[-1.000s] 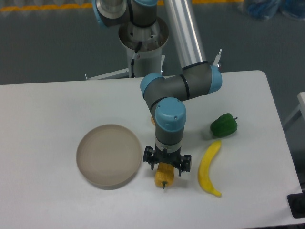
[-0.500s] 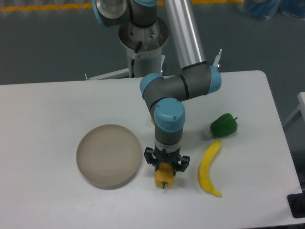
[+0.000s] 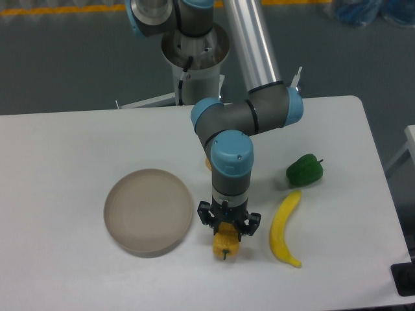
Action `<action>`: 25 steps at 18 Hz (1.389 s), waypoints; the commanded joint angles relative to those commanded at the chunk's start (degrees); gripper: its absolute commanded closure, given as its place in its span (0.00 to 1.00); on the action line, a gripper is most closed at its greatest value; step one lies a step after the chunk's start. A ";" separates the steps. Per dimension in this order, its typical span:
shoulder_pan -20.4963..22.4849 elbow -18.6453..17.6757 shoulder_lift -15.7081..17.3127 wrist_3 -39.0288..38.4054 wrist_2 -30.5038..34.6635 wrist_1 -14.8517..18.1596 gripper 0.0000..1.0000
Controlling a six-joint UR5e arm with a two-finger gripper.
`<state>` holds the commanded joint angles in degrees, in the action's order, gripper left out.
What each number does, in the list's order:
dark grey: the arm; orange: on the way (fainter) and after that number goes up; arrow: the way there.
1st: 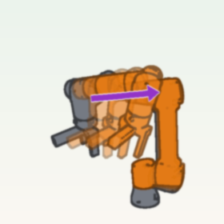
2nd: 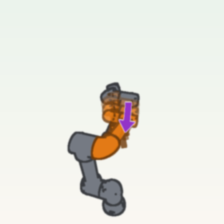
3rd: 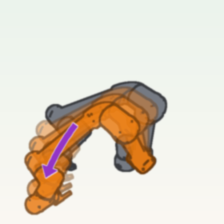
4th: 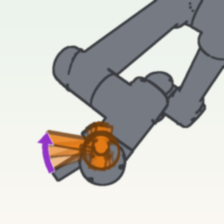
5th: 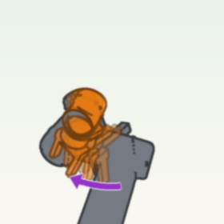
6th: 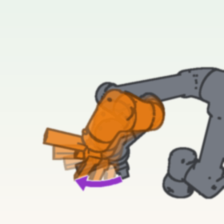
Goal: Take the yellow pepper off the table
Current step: 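Lift the yellow bell pepper and carry it toward the banana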
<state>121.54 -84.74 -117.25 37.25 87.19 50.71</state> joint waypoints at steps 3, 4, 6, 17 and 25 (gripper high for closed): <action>3.60 2.55 1.06 4.82 -0.09 0.18 0.45; 4.57 3.52 1.15 8.85 0.09 0.53 0.45; 6.85 3.61 2.55 11.25 0.09 1.32 0.45; 10.38 3.00 4.40 18.38 1.40 1.32 0.45; 10.29 2.82 4.23 19.53 2.46 1.23 0.45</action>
<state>131.84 -81.91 -113.03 56.78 89.65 51.94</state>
